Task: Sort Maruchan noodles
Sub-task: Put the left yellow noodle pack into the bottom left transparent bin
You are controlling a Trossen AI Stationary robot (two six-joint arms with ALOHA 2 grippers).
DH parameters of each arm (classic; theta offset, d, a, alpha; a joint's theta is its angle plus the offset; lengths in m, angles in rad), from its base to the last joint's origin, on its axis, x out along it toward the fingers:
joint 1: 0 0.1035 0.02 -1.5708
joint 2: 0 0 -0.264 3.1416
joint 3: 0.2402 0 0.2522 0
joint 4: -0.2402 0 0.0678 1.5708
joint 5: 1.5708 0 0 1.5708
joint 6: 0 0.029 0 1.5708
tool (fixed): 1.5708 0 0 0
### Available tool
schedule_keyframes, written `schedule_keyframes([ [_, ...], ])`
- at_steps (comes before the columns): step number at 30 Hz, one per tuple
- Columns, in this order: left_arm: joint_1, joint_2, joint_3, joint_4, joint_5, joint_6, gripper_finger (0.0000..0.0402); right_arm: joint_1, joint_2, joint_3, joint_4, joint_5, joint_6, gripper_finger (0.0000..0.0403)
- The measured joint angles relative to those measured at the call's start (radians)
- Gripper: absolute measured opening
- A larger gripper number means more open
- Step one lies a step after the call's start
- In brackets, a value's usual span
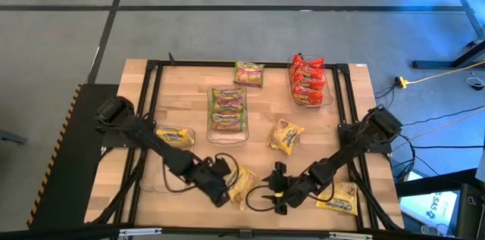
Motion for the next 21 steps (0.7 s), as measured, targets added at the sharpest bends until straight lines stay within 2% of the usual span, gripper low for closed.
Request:
schedule_keyframes([
  [3,0.038,0.009,-0.004,-0.058,0.003,-0.024,0.0162,0.004,0.028,0.0,0.056,0.0,-0.004,0.0253],
  [6,0.076,0.038,0.001,-0.017,0.041,-0.02,0.0169,0.007,0.051,0.0,0.086,-0.001,-0.007,0.0253],
  [15,0.143,0.05,-0.001,-0.054,0.089,0.0,0.0218,0.009,0.069,-0.001,0.108,0.005,-0.055,0.0253],
  [21,0.143,0.05,-0.013,-0.024,0.094,0.017,0.0223,0.019,0.068,-0.001,0.131,0.102,-0.12,0.0253],
])
